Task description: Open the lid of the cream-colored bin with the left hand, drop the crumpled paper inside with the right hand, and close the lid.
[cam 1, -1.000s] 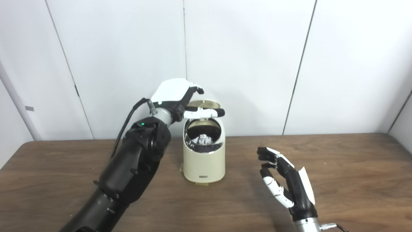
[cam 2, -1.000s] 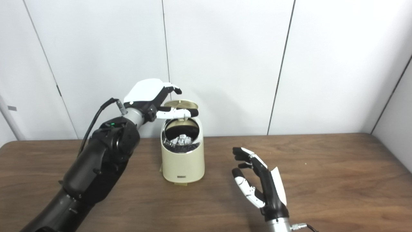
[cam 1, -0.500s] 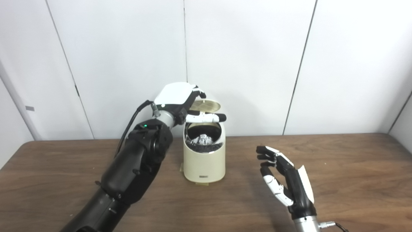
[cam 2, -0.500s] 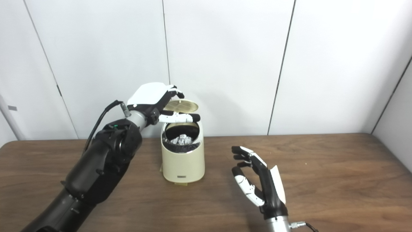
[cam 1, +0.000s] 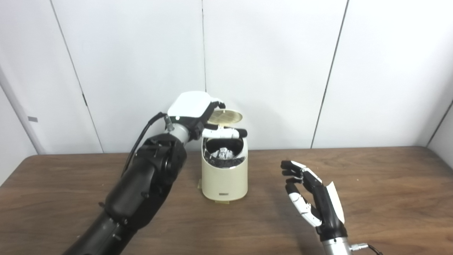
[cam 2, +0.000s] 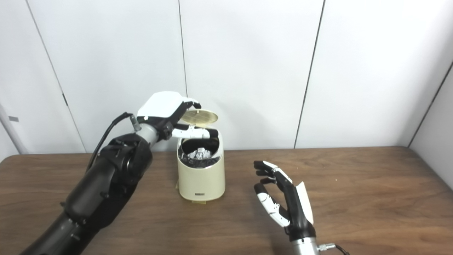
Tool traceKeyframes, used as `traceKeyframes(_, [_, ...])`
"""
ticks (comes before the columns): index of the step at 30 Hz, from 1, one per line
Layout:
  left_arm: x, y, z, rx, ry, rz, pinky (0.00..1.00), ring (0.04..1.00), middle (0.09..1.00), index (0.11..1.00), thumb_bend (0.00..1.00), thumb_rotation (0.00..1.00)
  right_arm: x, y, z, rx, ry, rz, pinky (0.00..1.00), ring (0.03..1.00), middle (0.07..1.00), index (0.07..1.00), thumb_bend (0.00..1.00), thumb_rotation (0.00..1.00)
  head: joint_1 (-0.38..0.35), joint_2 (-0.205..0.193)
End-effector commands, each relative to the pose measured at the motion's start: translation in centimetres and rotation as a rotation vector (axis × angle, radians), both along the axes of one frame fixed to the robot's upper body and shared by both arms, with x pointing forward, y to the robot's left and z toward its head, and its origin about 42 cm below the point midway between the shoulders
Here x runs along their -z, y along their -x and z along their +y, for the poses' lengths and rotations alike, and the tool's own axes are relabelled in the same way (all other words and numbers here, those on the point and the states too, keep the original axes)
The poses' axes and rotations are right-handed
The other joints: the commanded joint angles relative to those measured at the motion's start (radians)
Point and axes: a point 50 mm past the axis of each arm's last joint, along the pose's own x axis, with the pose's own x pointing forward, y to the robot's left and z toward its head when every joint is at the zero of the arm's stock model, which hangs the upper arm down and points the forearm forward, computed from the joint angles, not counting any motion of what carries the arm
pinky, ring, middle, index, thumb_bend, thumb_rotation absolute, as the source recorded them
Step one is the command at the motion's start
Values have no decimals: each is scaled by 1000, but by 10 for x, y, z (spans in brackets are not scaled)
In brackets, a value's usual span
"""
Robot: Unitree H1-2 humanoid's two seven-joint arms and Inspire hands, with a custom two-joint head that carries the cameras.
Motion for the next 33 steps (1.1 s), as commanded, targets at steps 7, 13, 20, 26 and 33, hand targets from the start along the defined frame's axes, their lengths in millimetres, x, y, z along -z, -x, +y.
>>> traceKeyframes(7, [-10,17,4,22,-70,-100,1000,925,869,865,1000,978,15,7,11,-4,-17,40,620,719,750,741,252,761,-5,5])
traceKeyframes(13, [6,20,8,20,-98,-77,1000,921,867,858,1000,986,15,7,11,-7,-23,36,614,717,746,738,244,733,-7,10])
traceKeyframes(20, [22,22,11,22,-109,-45,1000,927,868,853,1000,991,12,8,13,-5,-24,39,611,714,745,734,250,741,-15,19])
traceKeyframes(26, [36,23,16,12,-122,-12,983,914,853,851,1000,1000,8,10,14,-10,-22,55,618,720,754,741,237,738,-21,30])
traceKeyframes(33, [48,26,19,8,-167,-18,998,905,851,842,1000,977,4,13,14,-1,-22,68,623,723,757,745,242,747,-25,44])
